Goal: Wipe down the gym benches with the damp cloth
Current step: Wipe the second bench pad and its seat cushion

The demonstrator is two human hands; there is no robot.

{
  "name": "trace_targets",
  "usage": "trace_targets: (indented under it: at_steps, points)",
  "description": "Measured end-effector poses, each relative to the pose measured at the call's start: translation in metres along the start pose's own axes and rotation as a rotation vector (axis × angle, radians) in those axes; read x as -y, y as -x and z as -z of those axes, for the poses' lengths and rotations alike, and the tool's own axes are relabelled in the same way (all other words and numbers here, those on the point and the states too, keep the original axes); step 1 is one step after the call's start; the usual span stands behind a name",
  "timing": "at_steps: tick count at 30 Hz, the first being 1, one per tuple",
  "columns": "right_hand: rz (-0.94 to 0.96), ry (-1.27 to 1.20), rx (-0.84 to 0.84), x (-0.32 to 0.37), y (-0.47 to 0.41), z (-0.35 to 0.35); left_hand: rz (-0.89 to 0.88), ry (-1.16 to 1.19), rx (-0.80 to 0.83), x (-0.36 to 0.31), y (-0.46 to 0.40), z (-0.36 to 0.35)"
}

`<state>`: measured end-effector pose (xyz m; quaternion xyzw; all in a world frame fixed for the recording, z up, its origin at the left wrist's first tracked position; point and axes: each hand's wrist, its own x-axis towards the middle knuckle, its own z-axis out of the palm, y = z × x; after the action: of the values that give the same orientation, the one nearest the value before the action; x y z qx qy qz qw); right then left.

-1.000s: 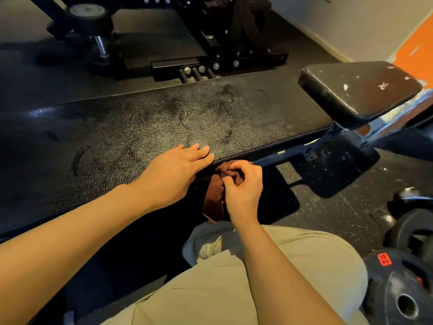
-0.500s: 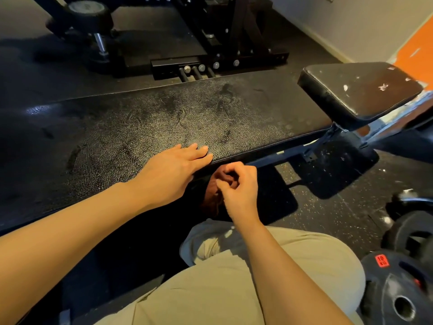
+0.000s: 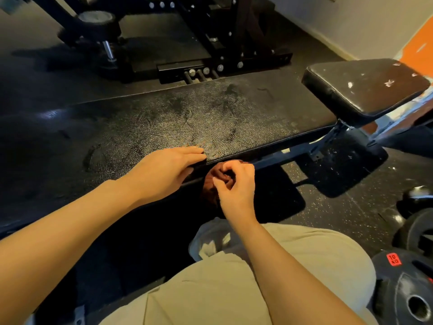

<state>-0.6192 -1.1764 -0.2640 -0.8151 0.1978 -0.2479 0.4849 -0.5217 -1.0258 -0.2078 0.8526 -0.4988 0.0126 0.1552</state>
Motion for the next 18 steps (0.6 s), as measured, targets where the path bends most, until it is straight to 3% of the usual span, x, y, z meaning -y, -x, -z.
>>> trace_targets:
  at_steps: [3, 5, 8, 10, 13, 18]
  points:
    - [0.071, -0.035, 0.189, 0.016, 0.020, -0.017, 0.079, -0.017, -0.082, 0.013, 0.027, 0.010]
    - [0.047, -0.022, 0.077, 0.018, 0.020, -0.018, 0.132, -0.019, -0.122, 0.018, 0.047, 0.013]
    - [-0.097, 0.019, -0.219, 0.009, 0.008, -0.005, 0.179, -0.025, -0.165, 0.021, 0.071, 0.015]
    - [-0.096, 0.050, -0.264, 0.007, 0.005, -0.002, 0.205, -0.029, -0.168, 0.021, 0.082, 0.012]
    - [-0.018, 0.032, -0.134, 0.021, 0.017, -0.020, 0.231, -0.032, -0.197, 0.022, 0.092, 0.007]
    - [0.186, -0.108, 0.230, 0.043, 0.038, -0.038, 0.195, 0.062, -0.316, 0.002, 0.099, -0.008]
